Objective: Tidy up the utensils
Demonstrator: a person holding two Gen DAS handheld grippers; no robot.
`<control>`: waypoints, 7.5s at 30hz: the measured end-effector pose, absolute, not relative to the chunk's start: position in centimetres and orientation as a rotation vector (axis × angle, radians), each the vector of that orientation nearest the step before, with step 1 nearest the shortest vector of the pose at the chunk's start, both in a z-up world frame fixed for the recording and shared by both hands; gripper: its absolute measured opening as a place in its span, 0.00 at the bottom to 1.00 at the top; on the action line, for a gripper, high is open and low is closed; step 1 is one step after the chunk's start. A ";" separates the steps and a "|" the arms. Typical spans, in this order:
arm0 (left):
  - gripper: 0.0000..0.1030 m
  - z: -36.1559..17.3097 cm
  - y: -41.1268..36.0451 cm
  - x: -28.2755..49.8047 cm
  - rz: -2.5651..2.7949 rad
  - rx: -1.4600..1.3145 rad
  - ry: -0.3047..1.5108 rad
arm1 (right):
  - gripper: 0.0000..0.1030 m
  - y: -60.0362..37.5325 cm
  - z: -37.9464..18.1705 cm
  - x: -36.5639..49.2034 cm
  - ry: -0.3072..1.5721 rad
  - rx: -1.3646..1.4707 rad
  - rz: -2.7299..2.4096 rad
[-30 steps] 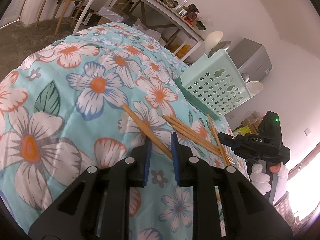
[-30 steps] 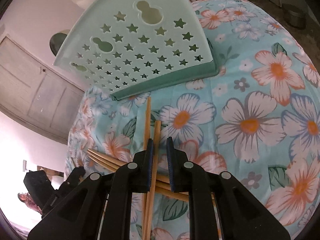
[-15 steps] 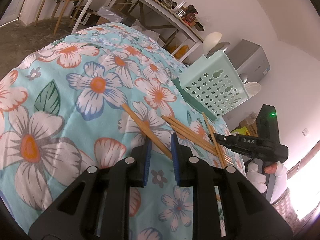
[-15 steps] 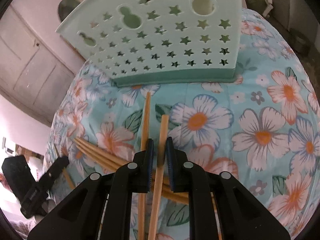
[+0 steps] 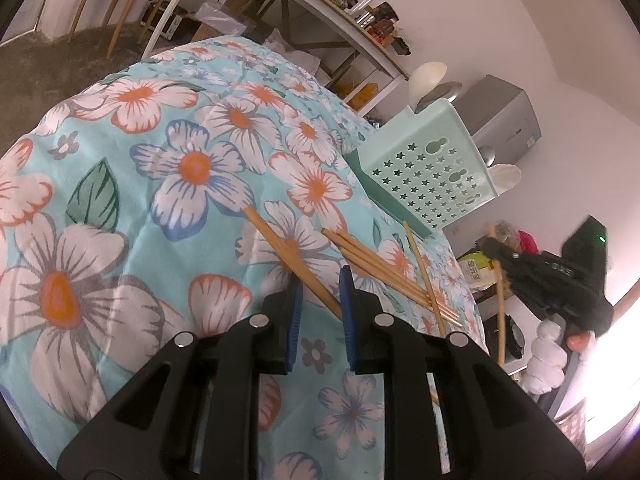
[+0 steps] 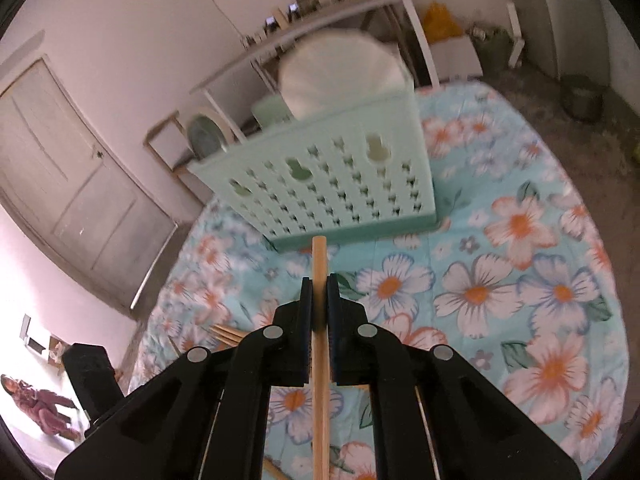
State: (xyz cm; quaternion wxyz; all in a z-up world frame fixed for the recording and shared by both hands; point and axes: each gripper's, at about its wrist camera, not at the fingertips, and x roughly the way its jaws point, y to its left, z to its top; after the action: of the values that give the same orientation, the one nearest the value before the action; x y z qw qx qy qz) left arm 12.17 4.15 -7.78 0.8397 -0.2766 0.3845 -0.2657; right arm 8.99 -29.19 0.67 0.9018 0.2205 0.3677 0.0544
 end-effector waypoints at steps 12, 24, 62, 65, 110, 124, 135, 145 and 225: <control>0.10 -0.8 3.4 10.5 -0.554 -0.495 0.665 | 0.07 -31.2 4.3 4.7 0.587 0.496 0.128; 0.04 7.7 1.1 9.7 -0.598 -0.381 0.451 | 0.07 -33.9 6.7 2.2 0.473 0.543 0.137; 0.05 14.7 -14.9 24.6 -0.536 -0.181 0.266 | 0.07 -38.2 4.7 5.3 0.472 0.672 0.204; 0.13 13.9 -14.8 24.7 -0.545 -0.179 0.290 | 0.07 -38.2 4.5 5.3 0.476 0.675 0.205; 0.86 1.9 -0.9 10.3 -0.416 -0.152 0.568 | 0.07 -30.6 15.8 8.3 0.203 0.438 0.282; 0.86 1.4 -0.1 9.9 -0.457 -0.154 0.556 | 0.07 -28.0 20.6 17.1 0.069 0.254 0.112; 0.86 0.3 0.7 10.5 -0.463 -0.175 0.580 | 0.07 -27.9 19.1 24.0 0.130 0.180 -0.074; 0.86 0.1 0.6 10.9 -0.448 -0.179 0.591 | 0.08 -29.2 17.2 25.0 0.166 0.210 -0.134; 0.07 -1.0 -12.0 22.4 -0.644 -0.270 1.038 | 0.31 -35.6 -7.6 0.7 0.785 0.678 0.137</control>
State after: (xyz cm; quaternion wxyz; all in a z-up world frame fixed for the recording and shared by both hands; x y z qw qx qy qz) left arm 22.35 -12.03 -0.98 0.8107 -0.1261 0.4858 -0.3016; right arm 0.72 -35.59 -7.64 0.8662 0.3239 0.3748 0.0656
